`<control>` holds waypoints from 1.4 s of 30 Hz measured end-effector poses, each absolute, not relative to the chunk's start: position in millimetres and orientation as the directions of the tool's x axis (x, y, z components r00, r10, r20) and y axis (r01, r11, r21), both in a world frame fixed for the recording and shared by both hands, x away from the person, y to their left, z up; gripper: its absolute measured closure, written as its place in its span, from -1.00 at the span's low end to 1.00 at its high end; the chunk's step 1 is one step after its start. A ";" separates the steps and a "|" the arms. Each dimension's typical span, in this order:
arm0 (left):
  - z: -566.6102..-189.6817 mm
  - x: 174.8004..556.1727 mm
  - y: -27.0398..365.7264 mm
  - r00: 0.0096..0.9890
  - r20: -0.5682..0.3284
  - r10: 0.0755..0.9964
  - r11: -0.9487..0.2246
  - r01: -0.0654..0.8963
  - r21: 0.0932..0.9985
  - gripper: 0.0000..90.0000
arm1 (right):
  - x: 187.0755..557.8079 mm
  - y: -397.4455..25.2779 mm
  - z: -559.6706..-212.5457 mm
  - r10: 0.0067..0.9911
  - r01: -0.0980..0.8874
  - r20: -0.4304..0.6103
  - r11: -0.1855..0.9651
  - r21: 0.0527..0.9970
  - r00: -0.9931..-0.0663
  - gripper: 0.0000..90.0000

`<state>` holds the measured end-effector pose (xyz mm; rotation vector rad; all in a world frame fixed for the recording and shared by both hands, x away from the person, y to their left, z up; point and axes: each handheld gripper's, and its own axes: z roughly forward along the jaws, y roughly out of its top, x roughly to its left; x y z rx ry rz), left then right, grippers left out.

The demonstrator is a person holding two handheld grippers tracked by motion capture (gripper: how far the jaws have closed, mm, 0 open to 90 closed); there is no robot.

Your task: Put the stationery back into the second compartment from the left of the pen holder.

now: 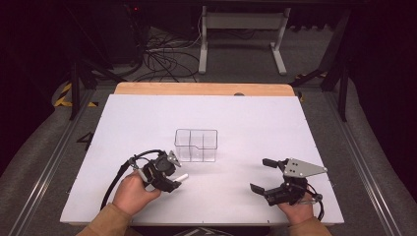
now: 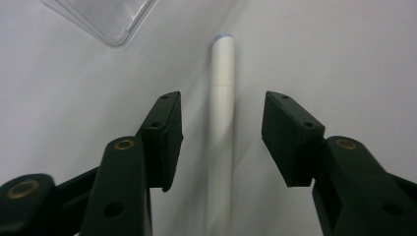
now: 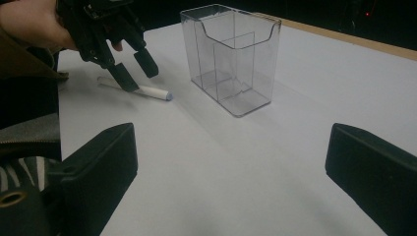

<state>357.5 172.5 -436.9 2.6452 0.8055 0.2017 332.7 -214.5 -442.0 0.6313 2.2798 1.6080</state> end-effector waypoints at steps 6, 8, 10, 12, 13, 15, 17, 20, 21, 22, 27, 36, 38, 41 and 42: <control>-439.3 358.5 171.1 0.834 0.032 0.551 -0.789 0.508 0.346 0.32 | 332.7 -214.0 -442.4 0.498 0.192 0.024 0.288 0.938 -0.867 -0.86; -440.1 358.8 170.7 0.835 0.035 0.550 -0.794 0.509 0.333 0.36 | 332.8 -213.7 -442.6 0.496 0.192 0.025 0.288 0.938 -0.868 -0.86; -441.5 358.6 169.9 0.834 0.043 0.550 -0.798 0.510 0.322 0.39 | 332.7 -213.4 -442.7 0.495 0.191 0.024 0.289 0.938 -0.868 -0.86; -442.4 358.6 169.3 0.836 0.050 0.547 -0.804 0.507 0.311 0.42 | 332.6 -213.4 -442.7 0.495 0.191 0.025 0.289 0.938 -0.869 -0.86; -442.9 358.7 169.0 0.838 0.056 0.543 -0.808 0.503 0.306 0.43 | 332.6 -213.4 -442.7 0.494 0.191 0.025 0.289 0.938 -0.869 -0.86; -443.7 358.7 168.8 0.840 0.057 0.540 -0.812 0.501 0.299 0.47 | 332.6 -213.5 -442.6 0.494 0.191 0.025 0.288 0.938 -0.869 -0.86; -443.8 359.1 169.1 0.844 0.049 0.534 -0.815 0.498 0.296 0.53 | 332.7 -213.4 -442.8 0.495 0.192 0.024 0.291 0.937 -0.869 -0.86; -443.7 359.1 169.0 0.847 0.042 0.530 -0.817 0.497 0.292 0.58 | 332.7 -213.4 -442.8 0.495 0.189 0.022 0.291 0.938 -0.869 -0.86; -443.8 358.7 168.9 0.847 0.038 0.530 -0.817 0.498 0.289 0.61 | 332.7 -213.3 -442.9 0.495 0.190 0.022 0.292 0.937 -0.869 -0.86; -443.7 358.8 168.9 0.847 0.038 0.531 -0.817 0.499 0.289 0.63 | 332.8 -213.3 -442.9 0.494 0.190 0.022 0.292 0.937 -0.869 -0.86; -443.8 359.4 168.7 0.846 0.038 0.531 -0.818 0.500 0.285 0.73 | 332.5 -212.9 -443.1 0.491 0.189 0.021 0.294 0.937 -0.871 -0.86; -443.5 359.1 167.6 0.846 0.045 0.531 -0.820 0.500 0.278 0.74 | 333.6 -212.8 -444.0 0.490 0.196 0.028 0.295 0.935 -0.871 -0.86; -443.4 358.8 167.2 0.845 0.048 0.533 -0.820 0.501 0.277 0.74 | 333.5 -212.7 -444.1 0.489 0.196 0.028 0.295 0.935 -0.872 -0.86; -443.4 358.6 167.1 0.842 0.048 0.537 -0.817 0.505 0.278 0.74 | 333.7 -212.6 -444.2 0.489 0.196 0.027 0.297 0.935 -0.872 -0.86; -443.3 358.5 167.1 0.841 0.046 0.539 -0.816 0.507 0.278 0.74 | 333.7 -212.6 -444.2 0.489 0.196 0.028 0.297 0.935 -0.872 -0.86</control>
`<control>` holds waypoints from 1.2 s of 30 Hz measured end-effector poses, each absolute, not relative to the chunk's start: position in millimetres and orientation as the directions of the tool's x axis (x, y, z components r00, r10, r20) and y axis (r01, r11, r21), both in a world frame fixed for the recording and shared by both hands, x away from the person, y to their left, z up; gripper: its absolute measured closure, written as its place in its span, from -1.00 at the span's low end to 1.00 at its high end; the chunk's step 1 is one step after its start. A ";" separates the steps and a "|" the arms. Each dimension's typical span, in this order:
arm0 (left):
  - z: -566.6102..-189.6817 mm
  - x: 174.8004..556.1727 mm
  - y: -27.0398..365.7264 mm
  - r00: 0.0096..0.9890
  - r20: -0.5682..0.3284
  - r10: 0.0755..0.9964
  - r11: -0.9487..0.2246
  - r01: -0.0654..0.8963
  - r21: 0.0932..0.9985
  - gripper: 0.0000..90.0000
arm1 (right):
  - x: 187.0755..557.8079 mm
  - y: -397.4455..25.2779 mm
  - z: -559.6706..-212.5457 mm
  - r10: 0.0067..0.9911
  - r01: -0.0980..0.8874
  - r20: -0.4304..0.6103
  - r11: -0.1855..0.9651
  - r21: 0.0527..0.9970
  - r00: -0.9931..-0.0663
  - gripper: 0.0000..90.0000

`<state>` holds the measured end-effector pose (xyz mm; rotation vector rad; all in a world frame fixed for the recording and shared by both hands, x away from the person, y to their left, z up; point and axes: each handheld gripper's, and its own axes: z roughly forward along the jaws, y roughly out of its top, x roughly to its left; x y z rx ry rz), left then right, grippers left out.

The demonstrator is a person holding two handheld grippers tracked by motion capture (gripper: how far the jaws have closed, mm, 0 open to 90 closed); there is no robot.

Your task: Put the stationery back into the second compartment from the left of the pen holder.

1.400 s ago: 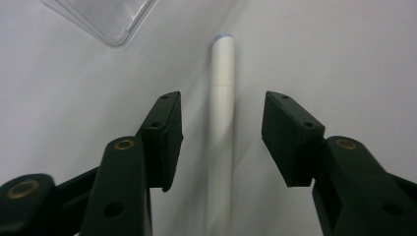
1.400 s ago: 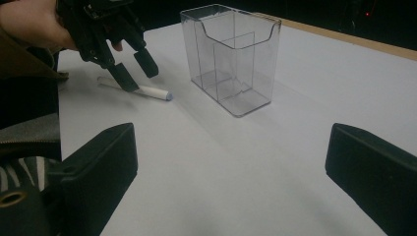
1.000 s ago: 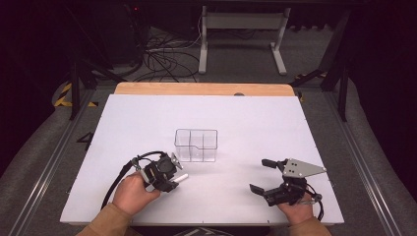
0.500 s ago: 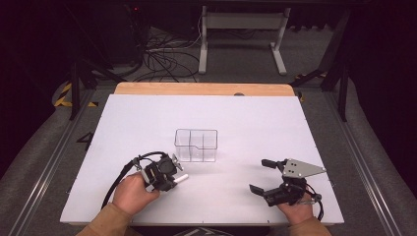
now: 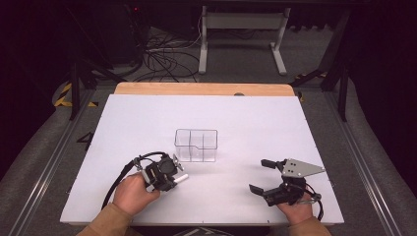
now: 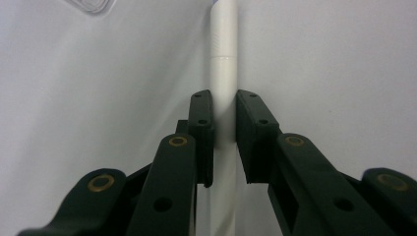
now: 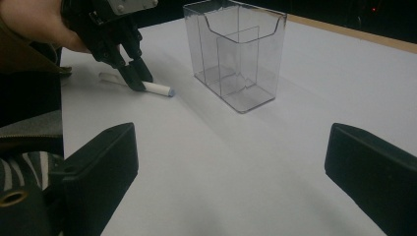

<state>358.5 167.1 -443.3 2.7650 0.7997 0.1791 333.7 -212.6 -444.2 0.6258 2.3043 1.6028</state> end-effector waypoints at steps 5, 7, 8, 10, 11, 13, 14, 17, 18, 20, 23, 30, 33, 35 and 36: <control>-439.8 355.9 166.4 0.849 0.028 0.527 -0.815 0.496 0.298 0.74 | 333.7 -212.9 -444.3 0.490 0.196 0.028 0.295 0.935 -0.871 -0.85; -436.4 354.1 166.3 0.849 0.037 0.527 -0.813 0.491 0.313 0.74 | 333.8 -213.1 -444.3 0.490 0.196 0.029 0.294 0.935 -0.871 -0.85; -434.8 353.5 166.6 0.850 0.038 0.525 -0.810 0.486 0.327 0.74 | 333.8 -213.0 -444.3 0.490 0.197 0.029 0.294 0.935 -0.871 -0.85; -430.6 352.0 167.6 0.850 0.041 0.525 -0.803 0.479 0.354 0.75 | 333.6 -212.9 -444.3 0.490 0.196 0.028 0.293 0.936 -0.871 -0.85; -428.5 351.2 168.3 0.849 0.043 0.526 -0.799 0.477 0.367 0.74 | 333.6 -213.0 -444.3 0.490 0.195 0.028 0.293 0.936 -0.871 -0.85; -424.4 349.7 170.1 0.847 0.051 0.530 -0.787 0.469 0.401 0.74 | 333.6 -213.1 -444.2 0.491 0.195 0.028 0.293 0.936 -0.871 -0.85; -422.3 349.1 171.3 0.842 0.056 0.536 -0.779 0.468 0.417 0.74 | 333.5 -213.1 -444.2 0.491 0.195 0.028 0.293 0.936 -0.871 -0.85; -416.5 348.2 175.7 0.838 0.058 0.542 -0.753 0.454 0.476 0.74 | 333.5 -212.9 -444.5 0.491 0.195 0.027 0.293 0.936 -0.871 -0.85; -414.2 347.9 177.6 0.838 0.055 0.543 -0.745 0.450 0.493 0.74 | 333.6 -212.8 -444.6 0.491 0.194 0.027 0.293 0.936 -0.871 -0.85; -410.8 346.9 180.7 0.834 0.043 0.550 -0.714 0.443 0.542 0.74 | 333.7 -212.5 -444.9 0.491 0.195 0.027 0.295 0.935 -0.871 -0.85; -405.0 345.0 185.8 0.828 0.033 0.560 -0.675 0.432 0.598 0.74 | 333.7 -212.5 -445.2 0.490 0.197 0.029 0.294 0.935 -0.871 -0.85; -395.5 340.6 194.7 0.820 0.022 0.572 -0.595 0.397 0.699 0.74 | 333.7 -212.6 -445.5 0.491 0.195 0.029 0.291 0.936 -0.870 -0.85; -390.4 338.4 199.8 0.820 0.012 0.572 -0.548 0.372 0.749 0.74 | 333.6 -212.3 -445.8 0.492 0.195 0.028 0.291 0.937 -0.870 -0.85; -388.3 336.8 201.8 0.824 0.004 0.566 -0.521 0.354 0.777 0.74 | 333.6 -212.3 -445.9 0.491 0.195 0.028 0.292 0.937 -0.870 -0.85; -387.1 336.1 202.6 0.824 0.001 0.566 -0.508 0.347 0.788 0.74 | 333.6 -212.3 -446.0 0.491 0.195 0.029 0.291 0.937 -0.871 -0.85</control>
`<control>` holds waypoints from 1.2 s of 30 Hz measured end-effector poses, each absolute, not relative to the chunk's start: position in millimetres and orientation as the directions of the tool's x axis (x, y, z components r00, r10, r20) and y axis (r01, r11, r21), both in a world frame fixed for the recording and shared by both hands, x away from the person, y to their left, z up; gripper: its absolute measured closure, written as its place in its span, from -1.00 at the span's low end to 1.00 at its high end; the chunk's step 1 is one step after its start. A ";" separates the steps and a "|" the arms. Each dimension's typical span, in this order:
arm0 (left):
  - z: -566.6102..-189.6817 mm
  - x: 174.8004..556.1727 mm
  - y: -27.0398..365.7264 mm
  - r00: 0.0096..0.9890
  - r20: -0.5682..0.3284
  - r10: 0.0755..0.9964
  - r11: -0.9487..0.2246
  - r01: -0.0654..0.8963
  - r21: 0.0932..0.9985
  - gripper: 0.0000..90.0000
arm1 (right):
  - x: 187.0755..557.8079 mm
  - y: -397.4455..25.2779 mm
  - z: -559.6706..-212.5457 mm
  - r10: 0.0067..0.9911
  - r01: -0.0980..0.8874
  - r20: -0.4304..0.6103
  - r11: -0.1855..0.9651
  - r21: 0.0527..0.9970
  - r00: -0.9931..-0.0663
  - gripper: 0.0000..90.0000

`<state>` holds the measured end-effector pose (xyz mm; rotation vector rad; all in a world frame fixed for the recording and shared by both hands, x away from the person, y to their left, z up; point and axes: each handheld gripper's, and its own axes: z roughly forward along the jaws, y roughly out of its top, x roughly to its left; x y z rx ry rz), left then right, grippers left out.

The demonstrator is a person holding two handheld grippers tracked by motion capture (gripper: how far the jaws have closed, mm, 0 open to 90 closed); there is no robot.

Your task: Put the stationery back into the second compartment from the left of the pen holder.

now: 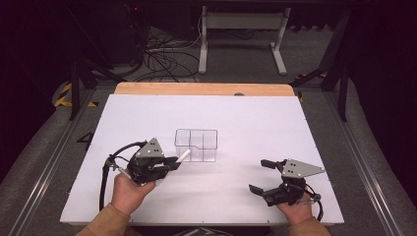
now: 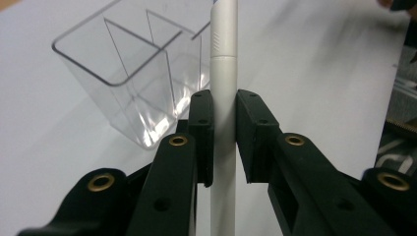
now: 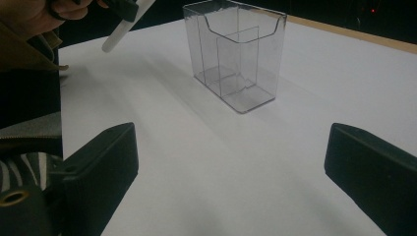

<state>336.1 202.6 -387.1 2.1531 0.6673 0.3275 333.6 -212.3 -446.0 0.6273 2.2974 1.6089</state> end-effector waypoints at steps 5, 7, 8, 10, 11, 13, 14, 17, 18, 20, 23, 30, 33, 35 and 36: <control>-381.9 333.9 206.7 0.818 0.000 0.575 -0.448 0.314 0.837 0.74 | 333.6 -211.6 -446.6 0.489 0.195 0.028 0.292 0.936 -0.872 -0.85; -379.9 333.5 208.6 0.818 0.000 0.575 -0.423 0.298 0.856 0.74 | 333.6 -211.3 -446.8 0.489 0.195 0.028 0.294 0.936 -0.872 -0.85; -378.9 333.4 209.3 0.820 -0.006 0.573 -0.411 0.293 0.863 0.74 | 333.5 -211.2 -446.9 0.488 0.195 0.029 0.294 0.936 -0.872 -0.85; -377.2 333.2 210.3 0.819 -0.006 0.574 -0.387 0.278 0.879 0.74 | 333.5 -211.1 -447.0 0.487 0.195 0.029 0.293 0.936 -0.873 -0.85; -376.3 333.2 210.6 0.816 -0.004 0.578 -0.378 0.272 0.885 0.74 | 333.5 -211.1 -447.0 0.487 0.195 0.029 0.293 0.936 -0.873 -0.85; -375.2 334.0 210.6 0.815 -0.017 0.579 -0.356 0.271 0.895 0.74 | 333.6 -211.2 -447.0 0.487 0.195 0.029 0.293 0.936 -0.873 -0.85; -374.8 334.2 210.8 0.814 -0.020 0.580 -0.345 0.268 0.899 0.74 | 333.6 -211.2 -447.1 0.487 0.195 0.029 0.293 0.936 -0.873 -0.85; -373.9 334.7 210.9 0.810 -0.035 0.586 -0.308 0.263 0.914 0.74 | 333.5 -211.2 -447.1 0.487 0.195 0.030 0.293 0.936 -0.873 -0.85; -373.5 335.1 211.3 0.811 -0.035 0.585 -0.299 0.256 0.919 0.74 | 333.4 -211.2 -447.1 0.487 0.194 0.029 0.293 0.936 -0.873 -0.85; -373.2 335.5 210.7 0.808 -0.049 0.587 -0.270 0.253 0.929 0.74 | 333.3 -211.2 -447.1 0.486 0.194 0.029 0.293 0.936 -0.873 -0.85; -372.6 338.1 209.8 0.809 -0.060 0.585 -0.242 0.245 0.939 0.74 | 333.3 -211.2 -447.2 0.486 0.195 0.030 0.293 0.936 -0.874 -0.85; -370.2 344.2 206.5 0.810 -0.064 0.583 -0.193 0.215 0.957 0.74 | 333.1 -211.3 -447.5 0.485 0.195 0.030 0.294 0.936 -0.874 -0.85; -368.5 346.9 204.3 0.809 -0.067 0.584 -0.171 0.203 0.964 0.74 | 333.0 -211.2 -447.8 0.484 0.196 0.031 0.294 0.935 -0.874 -0.85; -367.5 348.4 202.5 0.808 -0.069 0.585 -0.161 0.199 0.967 0.74 | 332.8 -211.2 -447.8 0.484 0.196 0.031 0.294 0.935 -0.874 -0.85; -366.9 349.2 201.3 0.807 -0.066 0.587 -0.160 0.196 0.968 0.74 | 332.8 -211.2 -447.8 0.484 0.196 0.031 0.294 0.936 -0.874 -0.85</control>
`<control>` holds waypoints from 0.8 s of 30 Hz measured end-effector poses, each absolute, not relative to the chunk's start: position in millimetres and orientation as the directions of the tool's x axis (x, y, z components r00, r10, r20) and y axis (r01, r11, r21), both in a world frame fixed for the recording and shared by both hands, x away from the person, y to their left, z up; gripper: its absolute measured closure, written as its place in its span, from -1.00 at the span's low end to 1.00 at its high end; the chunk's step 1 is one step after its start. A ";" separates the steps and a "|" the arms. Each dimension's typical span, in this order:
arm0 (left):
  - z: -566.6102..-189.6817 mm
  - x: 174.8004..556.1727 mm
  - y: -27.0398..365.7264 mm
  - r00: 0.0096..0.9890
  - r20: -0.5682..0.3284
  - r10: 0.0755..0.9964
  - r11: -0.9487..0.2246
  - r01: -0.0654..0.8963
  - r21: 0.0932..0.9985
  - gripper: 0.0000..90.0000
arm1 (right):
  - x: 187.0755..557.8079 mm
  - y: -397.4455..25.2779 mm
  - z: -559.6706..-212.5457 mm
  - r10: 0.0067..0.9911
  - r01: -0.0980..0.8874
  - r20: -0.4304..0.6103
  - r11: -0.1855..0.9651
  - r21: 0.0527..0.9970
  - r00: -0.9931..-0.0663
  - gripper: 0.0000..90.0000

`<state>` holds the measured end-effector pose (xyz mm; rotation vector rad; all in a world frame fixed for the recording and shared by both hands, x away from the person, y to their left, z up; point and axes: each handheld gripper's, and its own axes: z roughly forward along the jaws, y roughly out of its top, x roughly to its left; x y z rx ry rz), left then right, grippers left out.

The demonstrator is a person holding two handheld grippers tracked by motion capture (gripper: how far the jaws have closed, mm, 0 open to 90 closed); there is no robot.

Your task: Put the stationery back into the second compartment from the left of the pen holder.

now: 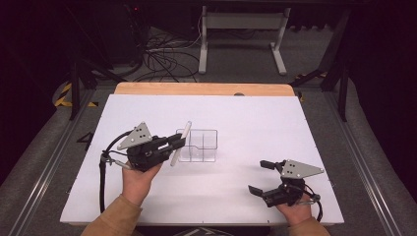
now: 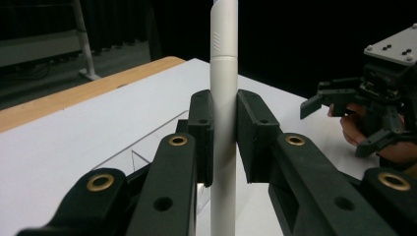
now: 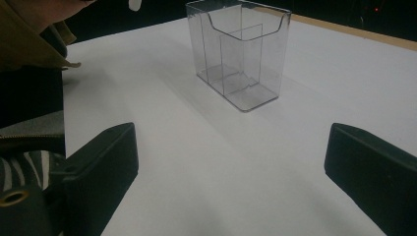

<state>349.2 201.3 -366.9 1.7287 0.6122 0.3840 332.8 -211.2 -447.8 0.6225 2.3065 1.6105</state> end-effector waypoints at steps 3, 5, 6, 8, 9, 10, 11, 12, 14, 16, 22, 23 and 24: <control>-365.9 351.3 197.3 0.804 -0.059 0.591 -0.151 0.182 0.972 0.74 | 332.8 -211.2 -447.9 0.484 0.196 0.031 0.294 0.935 -0.874 -0.85; -365.3 353.0 194.9 0.804 -0.054 0.593 -0.148 0.175 0.973 0.74 | 332.7 -211.1 -448.0 0.483 0.196 0.031 0.294 0.936 -0.875 -0.85; -365.0 354.5 193.9 0.805 -0.048 0.591 -0.147 0.166 0.975 0.74 | 332.7 -211.1 -448.0 0.483 0.196 0.031 0.294 0.935 -0.875 -0.85; -364.8 357.9 191.8 0.803 -0.043 0.594 -0.136 0.154 0.979 0.74 | 332.8 -211.1 -448.1 0.483 0.196 0.032 0.295 0.935 -0.875 -0.85; -364.6 360.2 190.8 0.803 -0.051 0.594 -0.128 0.156 0.979 0.74 | 332.7 -211.0 -448.1 0.483 0.197 0.032 0.294 0.935 -0.875 -0.85; -364.6 361.8 190.1 0.803 -0.053 0.594 -0.120 0.154 0.981 0.74 | 332.7 -211.0 -448.1 0.483 0.197 0.032 0.294 0.935 -0.875 -0.85; -364.3 364.0 189.1 0.802 -0.052 0.595 -0.116 0.150 0.982 0.74 | 332.6 -211.0 -448.1 0.483 0.196 0.032 0.294 0.935 -0.875 -0.85; -364.2 365.1 188.3 0.802 -0.054 0.595 -0.113 0.149 0.982 0.74 | 332.6 -211.0 -448.1 0.483 0.196 0.032 0.294 0.936 -0.875 -0.85; -363.6 367.8 186.0 0.801 -0.052 0.597 -0.104 0.141 0.985 0.74 | 332.7 -211.2 -448.1 0.483 0.197 0.033 0.293 0.935 -0.875 -0.85; -363.0 370.7 183.9 0.800 -0.047 0.599 -0.098 0.131 0.987 0.74 | 332.8 -211.3 -448.3 0.483 0.198 0.034 0.292 0.936 -0.875 -0.85; -361.1 379.4 173.7 0.797 -0.048 0.602 -0.080 0.120 0.990 0.74 | 332.6 -211.4 -448.4 0.482 0.201 0.038 0.290 0.936 -0.875 -0.85; -361.0 380.4 172.5 0.797 -0.052 0.601 -0.075 0.122 0.990 0.74 | 332.6 -211.5 -448.3 0.482 0.201 0.038 0.290 0.936 -0.875 -0.85; -360.7 381.9 171.2 0.797 -0.055 0.601 -0.074 0.124 0.989 0.74 | 332.6 -211.5 -448.3 0.482 0.201 0.038 0.290 0.936 -0.875 -0.85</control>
